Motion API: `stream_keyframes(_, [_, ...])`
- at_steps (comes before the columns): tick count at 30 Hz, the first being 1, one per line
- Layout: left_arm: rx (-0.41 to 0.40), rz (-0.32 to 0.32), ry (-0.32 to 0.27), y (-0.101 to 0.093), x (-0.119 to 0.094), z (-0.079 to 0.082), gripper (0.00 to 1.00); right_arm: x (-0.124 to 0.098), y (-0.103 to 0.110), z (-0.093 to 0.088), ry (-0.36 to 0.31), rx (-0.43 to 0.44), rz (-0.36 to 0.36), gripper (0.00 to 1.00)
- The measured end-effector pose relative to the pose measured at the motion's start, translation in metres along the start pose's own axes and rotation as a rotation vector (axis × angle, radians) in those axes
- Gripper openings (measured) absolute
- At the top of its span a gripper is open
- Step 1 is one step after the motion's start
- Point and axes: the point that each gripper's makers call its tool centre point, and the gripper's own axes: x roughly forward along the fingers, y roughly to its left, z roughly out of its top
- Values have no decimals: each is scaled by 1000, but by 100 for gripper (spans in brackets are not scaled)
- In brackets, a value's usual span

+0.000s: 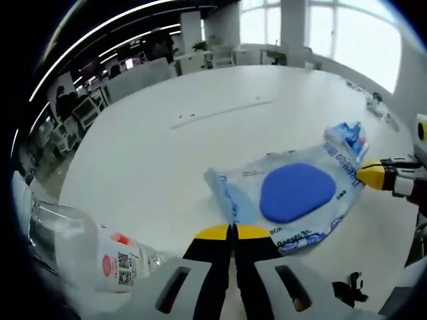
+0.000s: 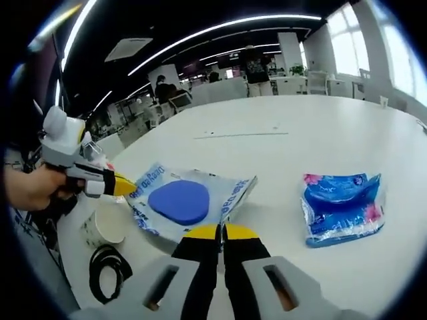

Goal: Arrange the tabletop items into an orderly group along one side of the table until the central work area is clear of visible clutter.

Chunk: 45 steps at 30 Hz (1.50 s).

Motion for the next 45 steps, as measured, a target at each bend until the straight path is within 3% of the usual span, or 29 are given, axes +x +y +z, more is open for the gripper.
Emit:
stream_keyframes(7, [7, -11, -21, -8, 0, 11, 0, 2, -13, 14, -12, -44, -16, 0])
stream_keyframes(19, [4, -27, -32, -25, 7, 18, 0, 7, -33, 21, 6, -127, -44, 0])
stream_keyframes(29, [26, -36, 1, -32, 19, 12, 0, 12, -43, 9, 51, -176, -58, 0])
stream_keyframes(35, [80, -31, 44, -34, 27, 3, 0, 18, -44, 0, 92, -208, -51, 0])
stream_keyframes(39, [87, -32, 72, -35, 31, -4, 0, 20, -48, -10, 149, -291, -57, 0])
stream_keyframes(45, [117, -22, 95, -34, 35, -10, 0, 23, -51, -15, 181, -329, -69, 0])
